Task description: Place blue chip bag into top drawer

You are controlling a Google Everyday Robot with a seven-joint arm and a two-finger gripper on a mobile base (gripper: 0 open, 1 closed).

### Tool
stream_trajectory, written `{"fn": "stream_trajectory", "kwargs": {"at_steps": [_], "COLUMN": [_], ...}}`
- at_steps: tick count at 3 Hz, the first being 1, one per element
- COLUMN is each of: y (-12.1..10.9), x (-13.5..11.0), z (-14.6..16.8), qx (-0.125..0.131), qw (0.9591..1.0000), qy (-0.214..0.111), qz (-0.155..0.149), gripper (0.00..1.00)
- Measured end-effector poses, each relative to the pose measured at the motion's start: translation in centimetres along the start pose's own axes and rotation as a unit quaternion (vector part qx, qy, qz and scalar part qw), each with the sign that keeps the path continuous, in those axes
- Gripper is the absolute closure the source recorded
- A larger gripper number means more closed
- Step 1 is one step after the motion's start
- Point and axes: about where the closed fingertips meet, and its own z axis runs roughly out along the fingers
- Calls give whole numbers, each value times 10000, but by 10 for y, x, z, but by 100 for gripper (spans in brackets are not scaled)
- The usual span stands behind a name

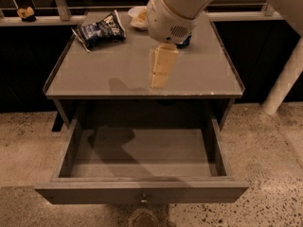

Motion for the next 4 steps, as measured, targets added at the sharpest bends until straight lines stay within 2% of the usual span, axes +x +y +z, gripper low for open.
{"fn": "stream_trajectory", "kwargs": {"at_steps": [1,2,3,4], "y": [4,-2,-23,-73], "x": [3,-14,-45,-52], "z": [29,68,94,119], "qx": [-150,-327,-234,-112], "qw": [9977,9928,9939,9993], "qy": [-650,-1104,-945,-219], "qz": [-103,-328,-523,-271], "gripper": [0,0,0,0]}}
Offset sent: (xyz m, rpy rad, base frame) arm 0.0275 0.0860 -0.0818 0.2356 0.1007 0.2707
